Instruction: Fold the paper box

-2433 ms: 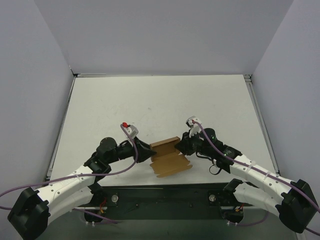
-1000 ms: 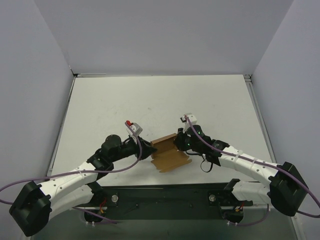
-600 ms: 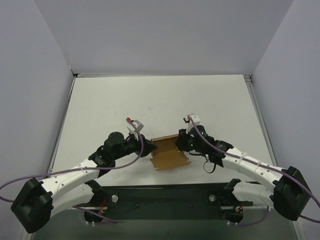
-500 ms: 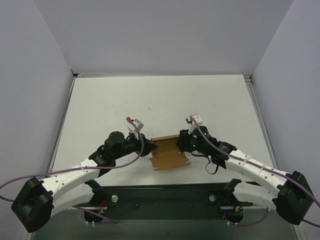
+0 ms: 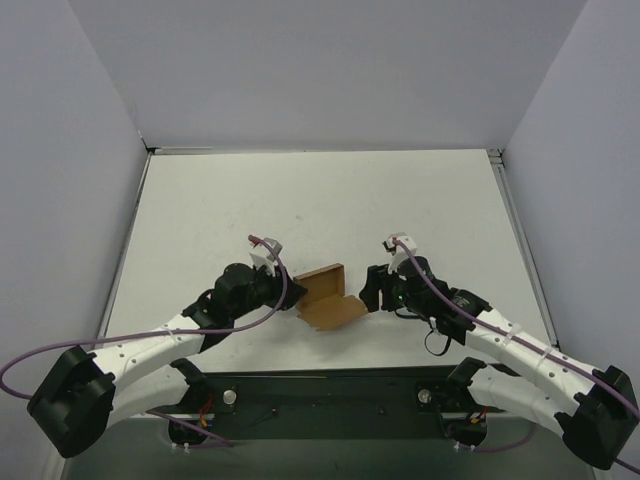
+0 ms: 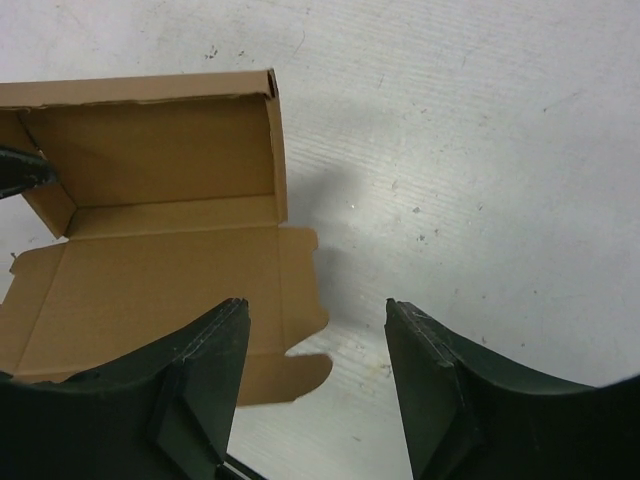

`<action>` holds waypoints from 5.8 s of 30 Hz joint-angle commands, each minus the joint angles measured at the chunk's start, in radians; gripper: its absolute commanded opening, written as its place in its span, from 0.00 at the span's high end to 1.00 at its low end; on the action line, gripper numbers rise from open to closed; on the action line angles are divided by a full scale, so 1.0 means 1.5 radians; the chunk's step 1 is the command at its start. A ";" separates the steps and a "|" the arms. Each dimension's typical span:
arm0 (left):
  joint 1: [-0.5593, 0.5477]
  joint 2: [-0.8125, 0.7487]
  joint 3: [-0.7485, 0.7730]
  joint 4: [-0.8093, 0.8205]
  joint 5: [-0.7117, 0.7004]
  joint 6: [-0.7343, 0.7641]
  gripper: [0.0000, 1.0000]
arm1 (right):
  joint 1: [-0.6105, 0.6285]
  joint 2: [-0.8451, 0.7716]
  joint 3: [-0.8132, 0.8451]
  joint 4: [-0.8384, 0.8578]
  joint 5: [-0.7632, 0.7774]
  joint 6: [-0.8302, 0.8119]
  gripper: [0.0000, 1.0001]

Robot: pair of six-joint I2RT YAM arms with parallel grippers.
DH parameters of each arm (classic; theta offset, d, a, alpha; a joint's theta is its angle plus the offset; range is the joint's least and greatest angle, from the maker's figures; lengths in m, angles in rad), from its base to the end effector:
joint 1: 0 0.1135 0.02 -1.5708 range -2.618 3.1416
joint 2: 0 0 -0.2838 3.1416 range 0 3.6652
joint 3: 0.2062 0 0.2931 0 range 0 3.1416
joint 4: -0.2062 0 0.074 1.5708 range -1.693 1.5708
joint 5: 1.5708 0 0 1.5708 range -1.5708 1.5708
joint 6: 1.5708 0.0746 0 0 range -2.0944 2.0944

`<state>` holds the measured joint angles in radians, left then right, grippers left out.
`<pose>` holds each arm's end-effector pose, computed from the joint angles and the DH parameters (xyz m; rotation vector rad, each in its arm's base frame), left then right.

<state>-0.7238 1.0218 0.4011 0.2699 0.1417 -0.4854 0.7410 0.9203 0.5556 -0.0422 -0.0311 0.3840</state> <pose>0.2021 -0.1927 0.1867 0.3420 2.0069 -0.9265 0.2006 0.1867 0.2343 -0.3861 2.0215 0.7492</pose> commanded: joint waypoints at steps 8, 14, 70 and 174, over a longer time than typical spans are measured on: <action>0.010 0.185 -0.118 0.285 -0.066 -0.250 0.73 | 0.012 -0.079 -0.028 -0.087 0.026 0.263 0.43; 0.012 0.308 -0.140 0.428 -0.043 -0.320 0.70 | 0.038 -0.122 -0.084 -0.083 0.039 0.319 0.43; 0.087 0.354 0.008 0.355 0.052 -0.090 0.35 | -0.062 0.317 -0.023 0.237 0.032 0.297 0.54; 0.172 0.422 0.253 0.182 0.333 0.281 0.63 | -0.014 0.224 0.063 0.135 0.050 -0.051 0.90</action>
<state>-0.4648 1.6527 0.7567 0.4797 0.6102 -0.0666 0.7151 1.2419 0.5991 0.1242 0.0143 0.3225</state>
